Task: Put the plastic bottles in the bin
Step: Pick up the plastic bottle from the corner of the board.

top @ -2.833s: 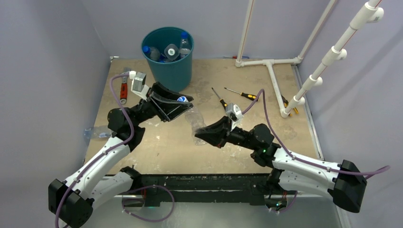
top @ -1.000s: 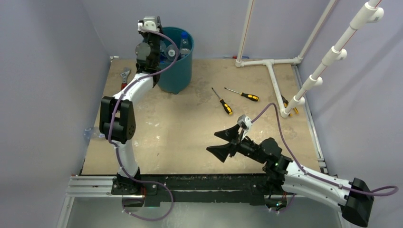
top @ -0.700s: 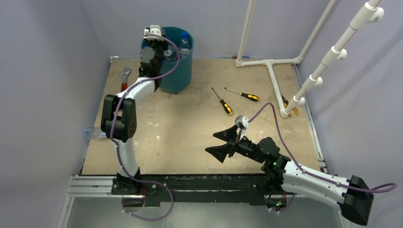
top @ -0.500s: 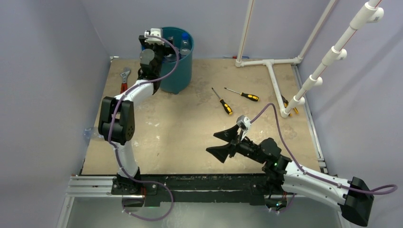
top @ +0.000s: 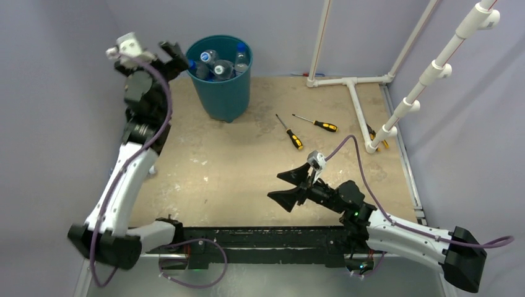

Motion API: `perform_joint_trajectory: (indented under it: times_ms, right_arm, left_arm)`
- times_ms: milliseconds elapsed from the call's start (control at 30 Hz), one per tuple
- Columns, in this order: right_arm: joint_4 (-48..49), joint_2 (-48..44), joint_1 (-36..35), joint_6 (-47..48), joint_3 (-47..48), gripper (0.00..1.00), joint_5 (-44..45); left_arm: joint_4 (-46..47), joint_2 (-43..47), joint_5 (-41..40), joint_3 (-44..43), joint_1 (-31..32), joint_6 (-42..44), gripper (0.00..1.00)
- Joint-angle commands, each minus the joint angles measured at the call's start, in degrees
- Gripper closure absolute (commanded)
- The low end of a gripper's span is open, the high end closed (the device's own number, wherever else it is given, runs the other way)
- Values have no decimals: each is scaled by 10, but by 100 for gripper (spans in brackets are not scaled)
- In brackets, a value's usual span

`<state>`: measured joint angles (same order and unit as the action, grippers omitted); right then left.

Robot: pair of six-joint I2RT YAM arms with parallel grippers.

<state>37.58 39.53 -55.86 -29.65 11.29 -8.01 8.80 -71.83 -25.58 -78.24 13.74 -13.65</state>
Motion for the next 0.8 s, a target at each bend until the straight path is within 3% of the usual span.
perform_joint_trajectory:
  times_ms: [0, 100, 167, 300, 600, 700, 767]
  right_arm:
    - [57, 6, -1, -14, -15, 2, 17]
    - [58, 4, -1, -21, -22, 2, 11]
    - [41, -1, -1, -20, -20, 2, 8]
    - [-18, -24, -1, -8, -13, 2, 14]
    - [-59, -58, -1, -12, -20, 2, 21]
    - [-48, -34, -1, -13, -12, 2, 6]
    - [-43, -17, -1, -10, -1, 3, -3]
  left_arm:
    - [-210, 121, -92, 133, -2, -209, 1]
    - [-172, 204, -56, 283, -2, -244, 1]
    - [-223, 204, -86, 330, -2, -306, 1]
    - [-364, 131, -125, 325, -6, -451, 1]
    - [-549, 78, -266, 293, -24, -689, 2]
    - [-569, 57, -273, 299, -81, -711, 3]
    - [-557, 41, -234, 314, -149, -698, 4]
